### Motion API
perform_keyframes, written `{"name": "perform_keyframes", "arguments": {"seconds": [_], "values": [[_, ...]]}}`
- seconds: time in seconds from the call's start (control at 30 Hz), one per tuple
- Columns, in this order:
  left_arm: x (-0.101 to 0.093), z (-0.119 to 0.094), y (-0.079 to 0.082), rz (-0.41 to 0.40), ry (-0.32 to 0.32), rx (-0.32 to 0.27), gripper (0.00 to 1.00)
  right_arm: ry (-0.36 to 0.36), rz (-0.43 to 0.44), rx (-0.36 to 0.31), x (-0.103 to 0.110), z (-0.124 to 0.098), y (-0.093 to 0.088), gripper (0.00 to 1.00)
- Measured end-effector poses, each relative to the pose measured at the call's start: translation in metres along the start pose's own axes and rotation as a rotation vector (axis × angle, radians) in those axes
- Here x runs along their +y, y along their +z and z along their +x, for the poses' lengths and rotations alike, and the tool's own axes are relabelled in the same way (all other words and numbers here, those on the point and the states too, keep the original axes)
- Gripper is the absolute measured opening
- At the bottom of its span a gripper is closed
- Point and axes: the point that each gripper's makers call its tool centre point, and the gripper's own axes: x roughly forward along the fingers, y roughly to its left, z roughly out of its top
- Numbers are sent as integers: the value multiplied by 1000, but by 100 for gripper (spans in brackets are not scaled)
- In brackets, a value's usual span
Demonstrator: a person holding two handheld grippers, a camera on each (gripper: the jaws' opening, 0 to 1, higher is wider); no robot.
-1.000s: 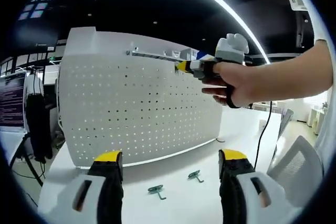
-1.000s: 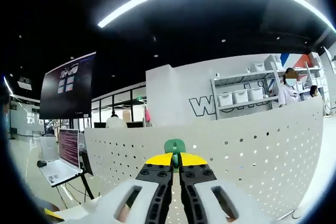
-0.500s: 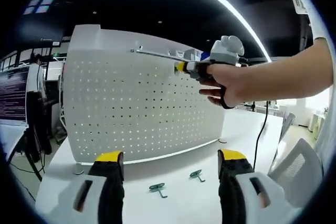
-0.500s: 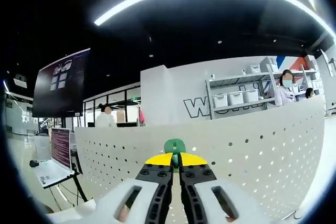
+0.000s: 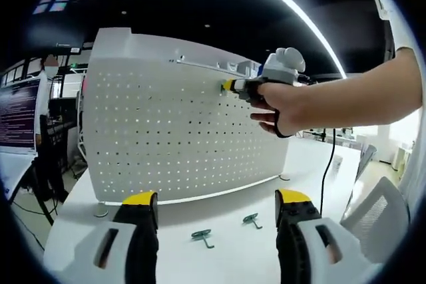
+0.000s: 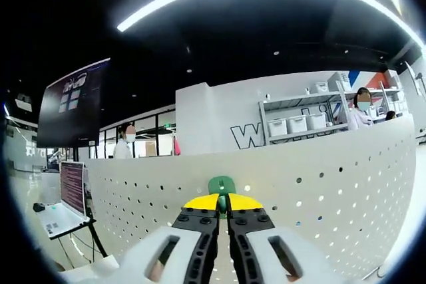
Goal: Insert the hook assembly into the mounting plate slot until the hook locks in place.
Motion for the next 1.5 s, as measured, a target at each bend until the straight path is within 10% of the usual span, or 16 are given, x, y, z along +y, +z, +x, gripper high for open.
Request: {"name": "perform_keyframes", "arguments": {"seconds": [0.93, 1.5], "values": [[1, -2, -4, -17, -3, 11, 71, -163, 95, 31, -1, 8, -9, 2], [2, -2, -5, -20, 1, 19, 70, -90, 105, 49, 7, 5, -9, 16]]}}
